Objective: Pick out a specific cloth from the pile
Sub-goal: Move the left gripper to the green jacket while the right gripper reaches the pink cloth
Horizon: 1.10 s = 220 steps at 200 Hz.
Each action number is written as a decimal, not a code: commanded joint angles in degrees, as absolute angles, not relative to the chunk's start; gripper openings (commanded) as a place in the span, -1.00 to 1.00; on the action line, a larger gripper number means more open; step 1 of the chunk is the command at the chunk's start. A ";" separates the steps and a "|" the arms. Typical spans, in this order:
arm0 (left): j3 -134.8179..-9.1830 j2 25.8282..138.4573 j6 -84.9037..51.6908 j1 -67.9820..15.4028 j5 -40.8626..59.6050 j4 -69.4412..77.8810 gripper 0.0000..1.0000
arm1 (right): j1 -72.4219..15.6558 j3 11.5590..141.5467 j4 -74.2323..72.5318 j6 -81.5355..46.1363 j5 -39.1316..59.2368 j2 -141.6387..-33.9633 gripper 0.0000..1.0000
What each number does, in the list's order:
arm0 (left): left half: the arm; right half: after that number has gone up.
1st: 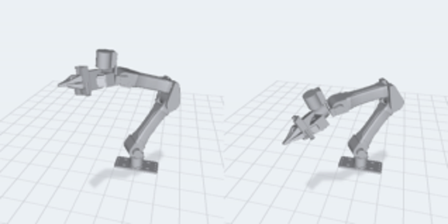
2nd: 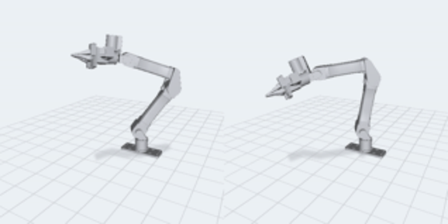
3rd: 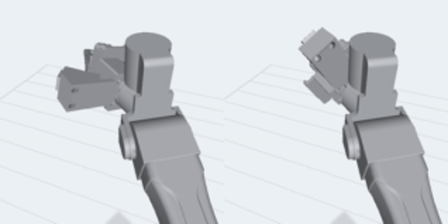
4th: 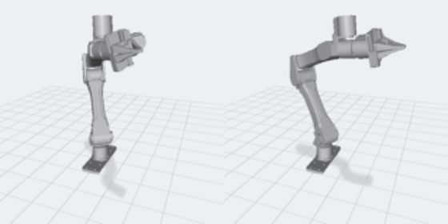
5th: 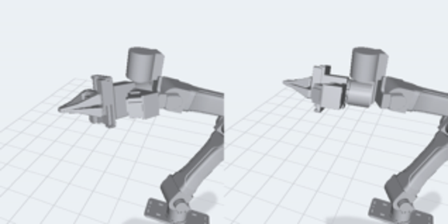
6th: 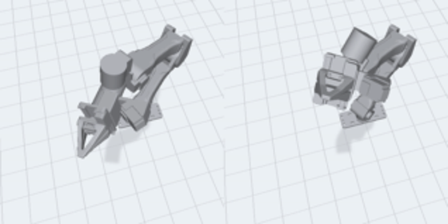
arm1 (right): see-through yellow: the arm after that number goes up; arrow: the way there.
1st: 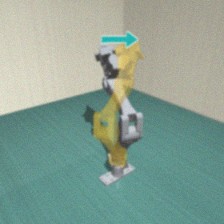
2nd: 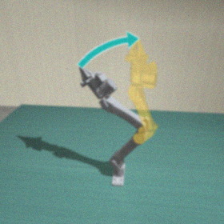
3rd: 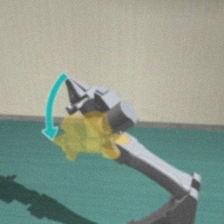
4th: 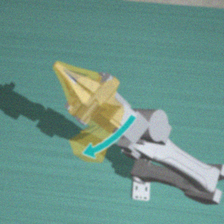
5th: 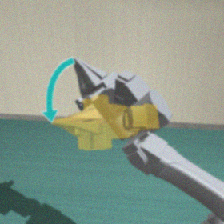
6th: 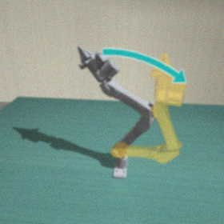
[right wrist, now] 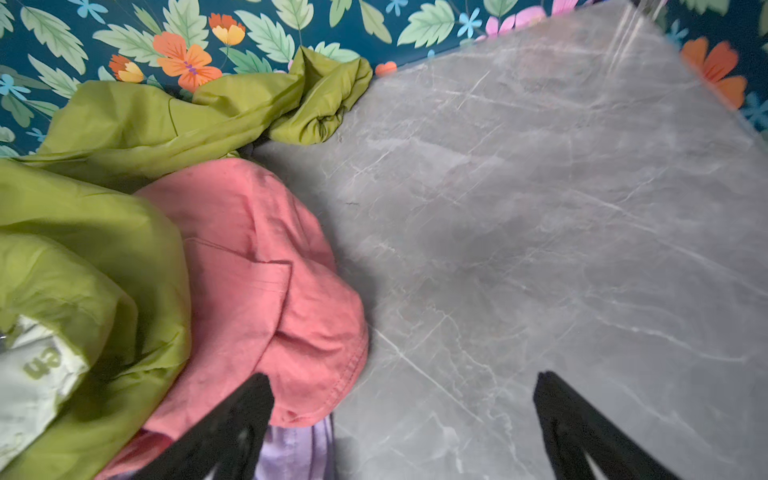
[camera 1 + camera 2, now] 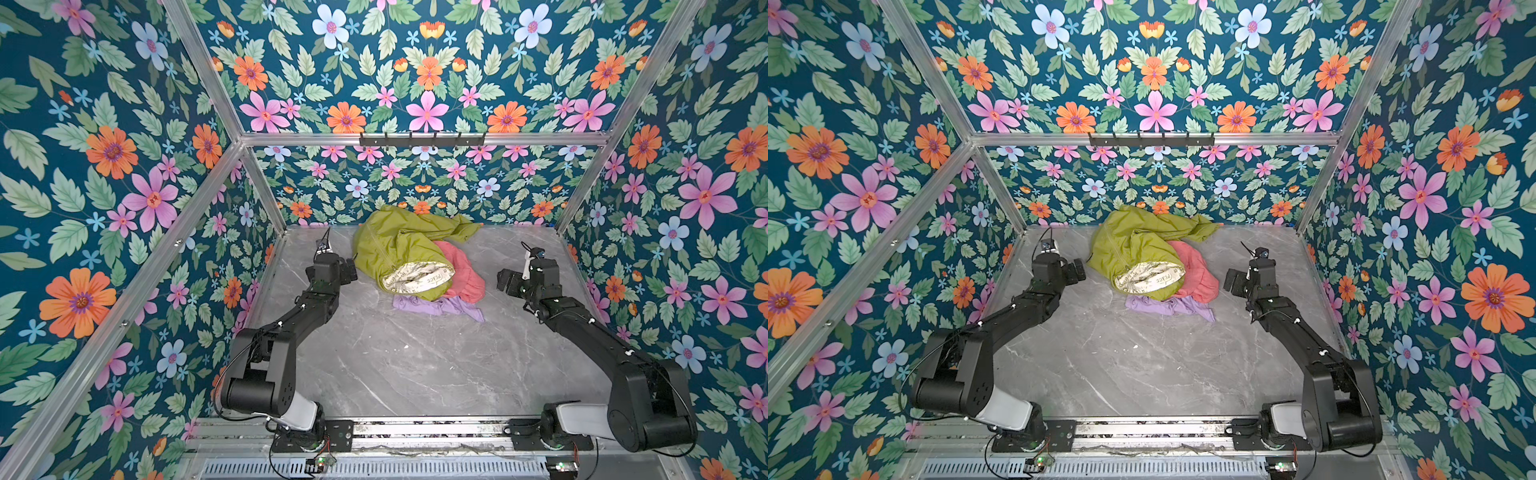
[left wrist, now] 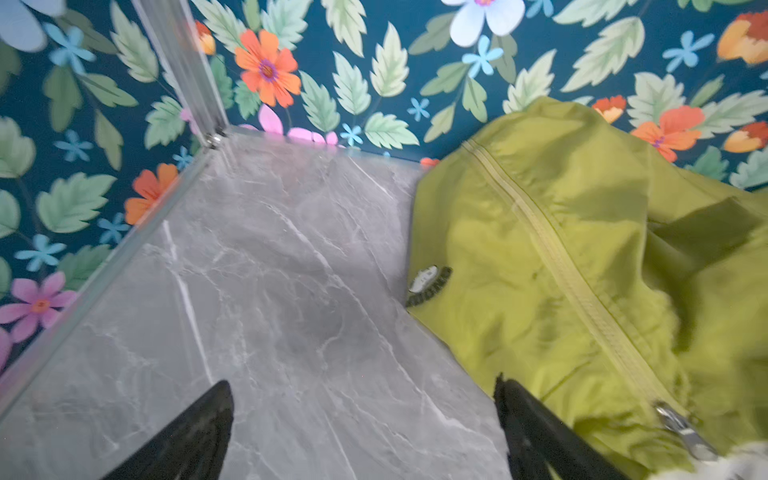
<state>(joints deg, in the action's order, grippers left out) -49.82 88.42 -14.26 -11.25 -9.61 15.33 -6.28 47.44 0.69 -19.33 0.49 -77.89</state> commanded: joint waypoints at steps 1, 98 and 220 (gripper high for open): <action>-53.63 90.70 -17.53 -11.21 -3.63 6.26 1.00 | -6.31 50.69 5.56 -22.79 7.96 -80.98 0.99; -59.83 96.12 -19.77 -16.52 12.65 2.75 0.91 | -6.33 58.66 7.84 -27.14 18.63 -92.09 0.85; -62.32 98.43 -21.42 -18.30 18.01 3.95 0.91 | -6.77 62.21 1.20 -38.26 24.15 -101.78 0.45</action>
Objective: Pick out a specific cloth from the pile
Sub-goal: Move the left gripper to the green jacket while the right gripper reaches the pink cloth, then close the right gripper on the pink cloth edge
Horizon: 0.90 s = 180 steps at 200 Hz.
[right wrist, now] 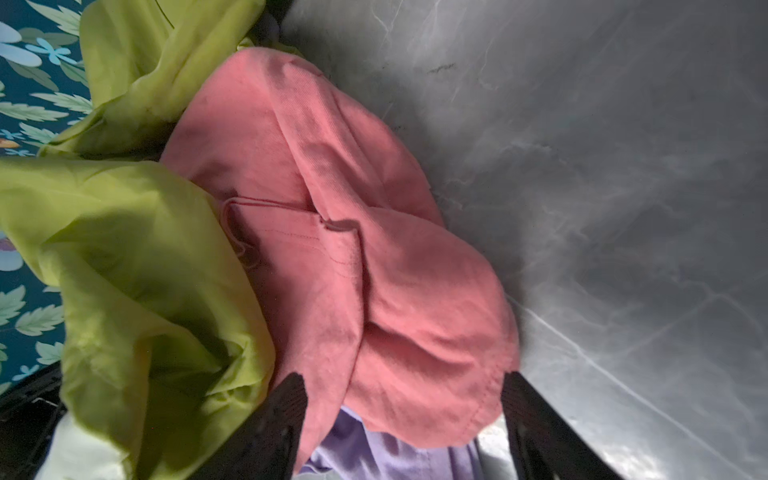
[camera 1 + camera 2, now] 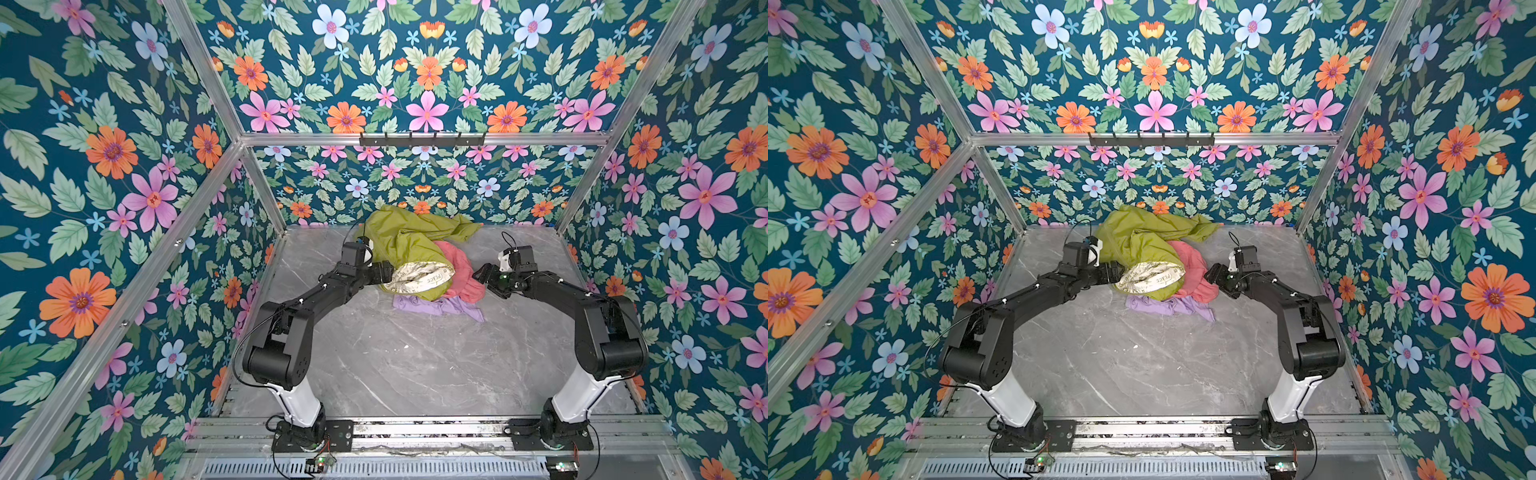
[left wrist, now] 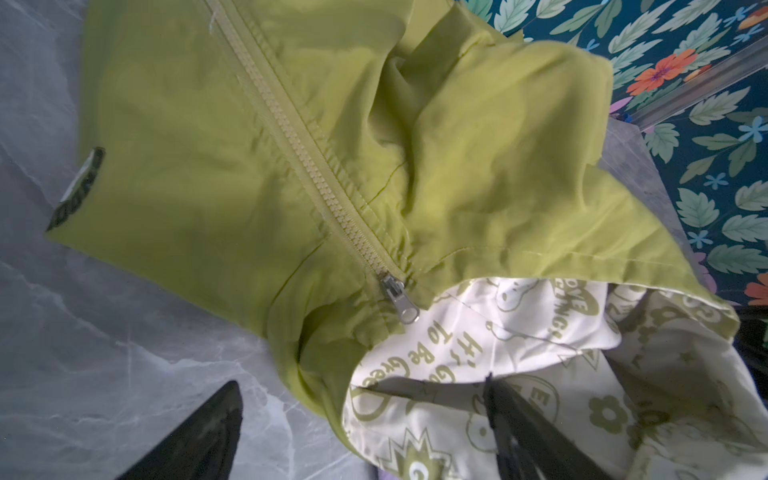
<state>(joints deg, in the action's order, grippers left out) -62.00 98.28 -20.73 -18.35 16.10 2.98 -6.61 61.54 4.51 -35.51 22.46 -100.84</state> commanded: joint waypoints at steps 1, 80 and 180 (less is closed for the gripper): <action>-62.36 98.43 -21.52 -18.29 18.10 3.99 0.91 | -6.77 62.22 1.17 -38.29 24.16 -101.82 0.44; -62.51 98.61 -21.71 -18.32 17.22 2.80 1.00 | -9.40 63.89 -0.66 -38.41 22.82 -105.16 0.02; -62.66 96.08 -21.64 -18.30 15.64 1.56 1.00 | -10.73 69.02 -4.00 -38.36 22.92 -110.89 -0.46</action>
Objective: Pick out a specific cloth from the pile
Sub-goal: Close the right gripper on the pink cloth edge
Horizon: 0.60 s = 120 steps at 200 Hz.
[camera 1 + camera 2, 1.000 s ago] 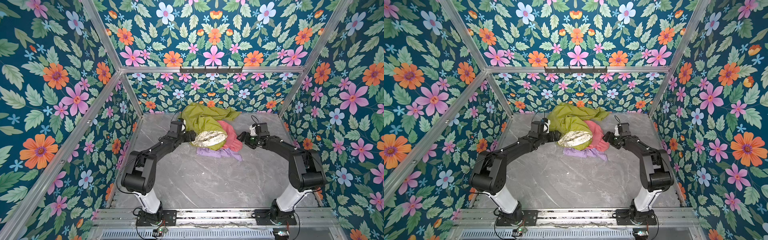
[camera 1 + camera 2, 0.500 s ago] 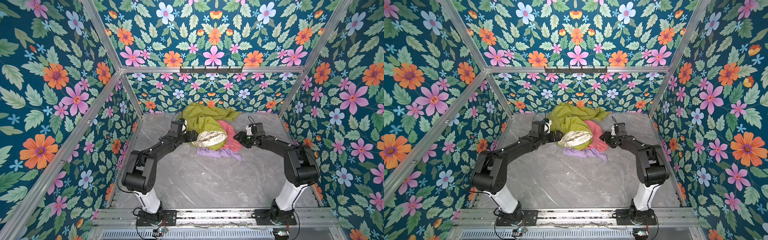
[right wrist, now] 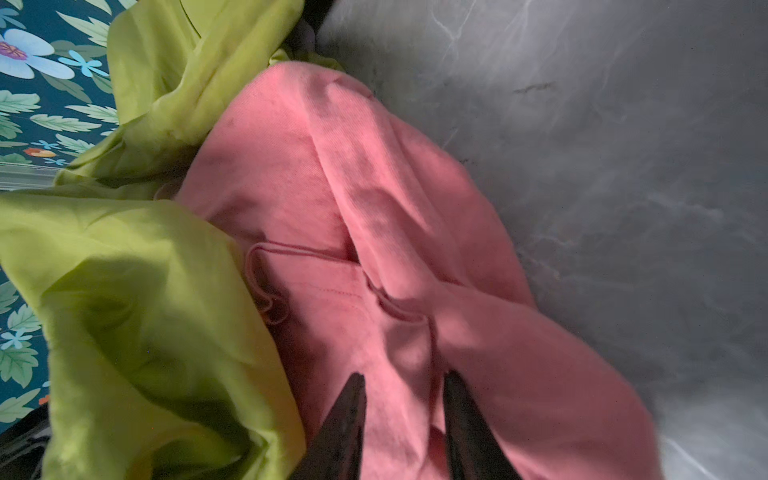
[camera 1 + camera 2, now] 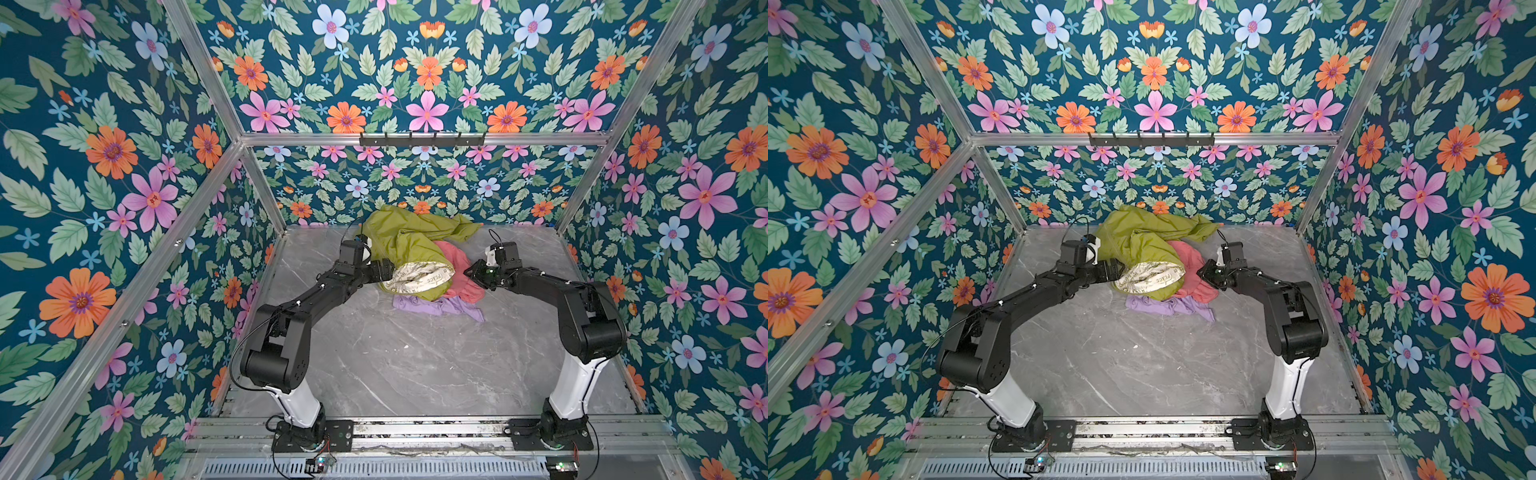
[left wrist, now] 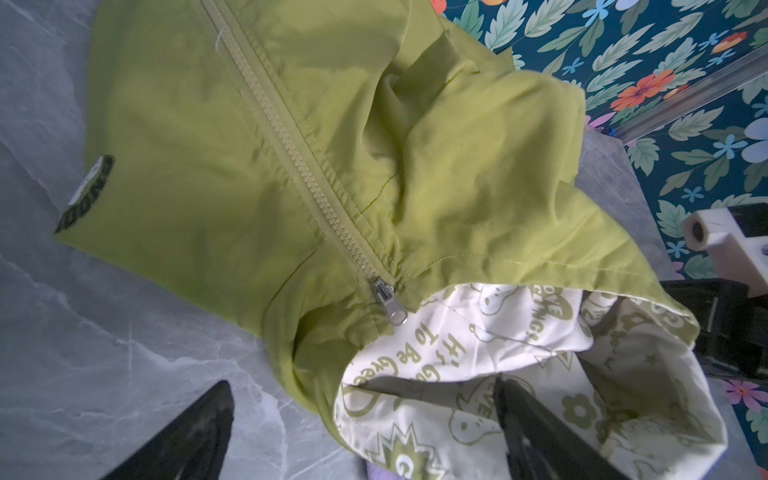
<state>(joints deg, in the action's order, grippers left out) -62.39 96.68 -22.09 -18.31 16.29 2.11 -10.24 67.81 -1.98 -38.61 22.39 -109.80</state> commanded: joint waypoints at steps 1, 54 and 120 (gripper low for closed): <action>-62.62 96.07 -21.63 -18.29 15.69 1.53 1.00 | -10.77 69.09 -4.02 -38.29 22.98 -110.99 -0.47; -61.47 94.76 -21.71 -18.28 15.46 1.63 1.00 | -11.60 70.05 -5.12 -37.37 23.42 -112.15 -0.80; -61.54 94.45 -21.80 -18.30 14.93 1.06 1.00 | -11.60 70.24 -6.08 -37.57 25.01 -111.07 -1.00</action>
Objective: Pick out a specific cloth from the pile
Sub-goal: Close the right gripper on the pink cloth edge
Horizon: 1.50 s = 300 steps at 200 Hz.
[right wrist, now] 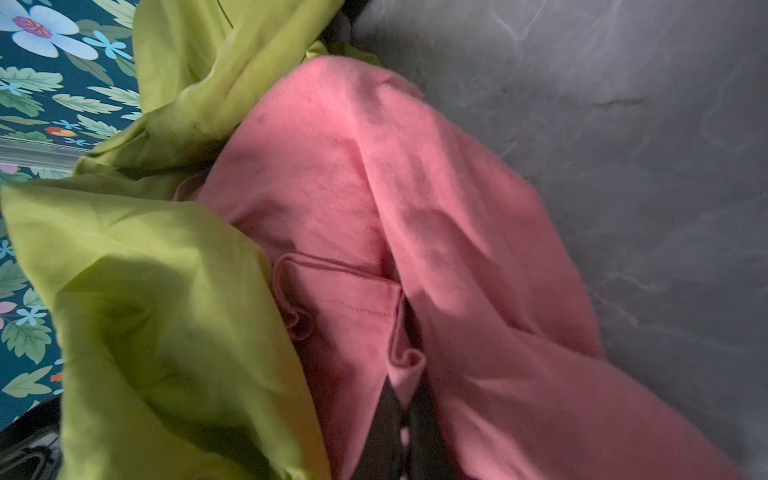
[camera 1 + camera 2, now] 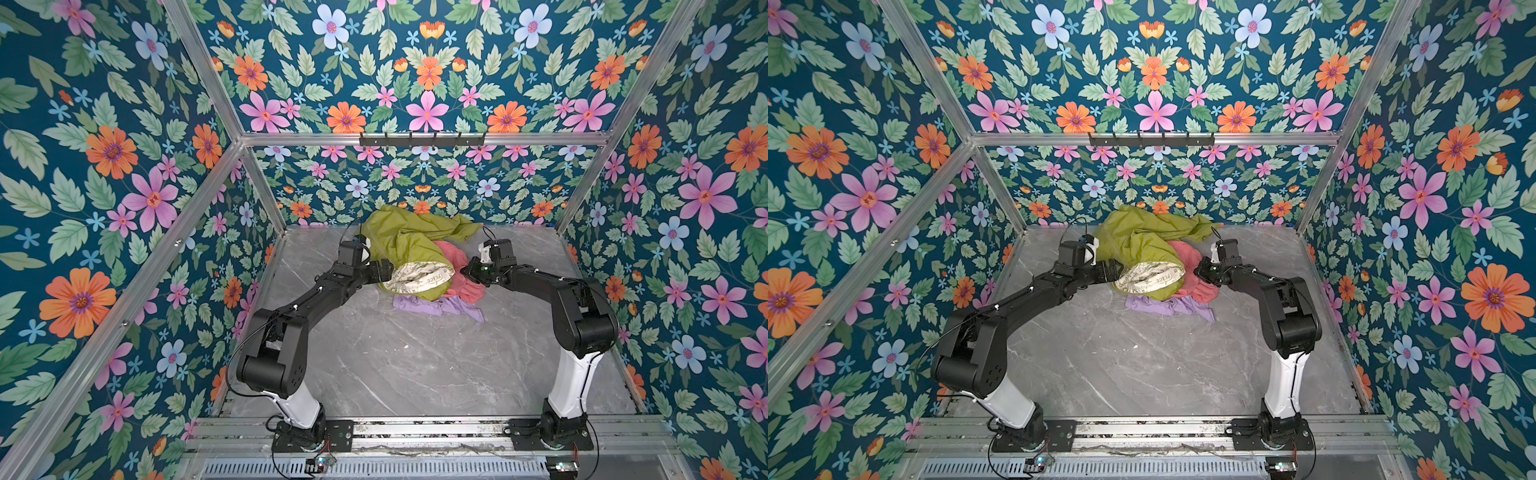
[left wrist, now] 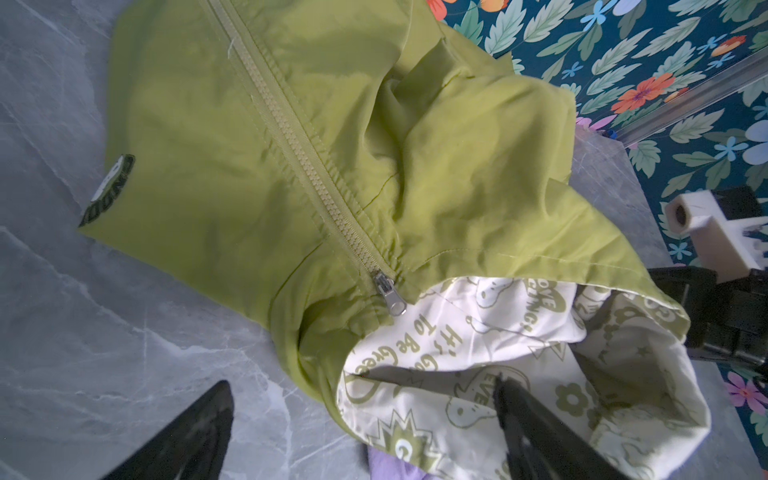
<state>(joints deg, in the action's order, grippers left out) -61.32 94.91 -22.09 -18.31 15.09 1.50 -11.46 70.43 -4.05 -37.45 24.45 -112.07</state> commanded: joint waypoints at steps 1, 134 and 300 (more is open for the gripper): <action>-61.53 94.38 -21.80 -18.29 14.98 1.06 1.00 | -11.60 70.19 -6.16 -37.59 24.98 -111.04 -1.00; -60.56 92.47 -22.70 -18.31 14.56 1.85 1.00 | -11.60 69.12 -10.95 -39.98 25.38 -102.60 -1.00; -59.28 89.51 -22.16 -18.35 13.39 1.76 1.00 | -12.90 76.16 -11.86 -41.75 24.04 -99.39 -1.00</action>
<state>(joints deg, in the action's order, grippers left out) -59.22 90.00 -22.48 -18.31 13.98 1.54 -12.71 75.16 -9.54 -41.69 25.04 -100.01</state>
